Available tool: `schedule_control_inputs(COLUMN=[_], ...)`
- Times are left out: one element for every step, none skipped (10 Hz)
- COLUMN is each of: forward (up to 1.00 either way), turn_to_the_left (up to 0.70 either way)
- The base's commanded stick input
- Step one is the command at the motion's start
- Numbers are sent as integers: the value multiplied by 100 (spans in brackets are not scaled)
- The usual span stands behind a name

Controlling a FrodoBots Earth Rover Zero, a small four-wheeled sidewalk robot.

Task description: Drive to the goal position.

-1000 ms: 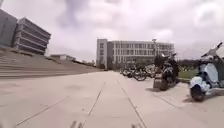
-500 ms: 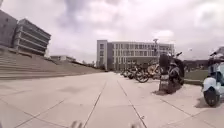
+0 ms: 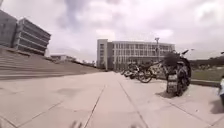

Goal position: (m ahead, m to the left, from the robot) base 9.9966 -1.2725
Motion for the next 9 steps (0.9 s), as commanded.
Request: schedule_control_inputs(forward=[69, 69, 70, 70, 69, 70, 69, 70, 69], turn_to_the_left=[0, 0, 0, 0, 0, 0, 0, 0, 0])
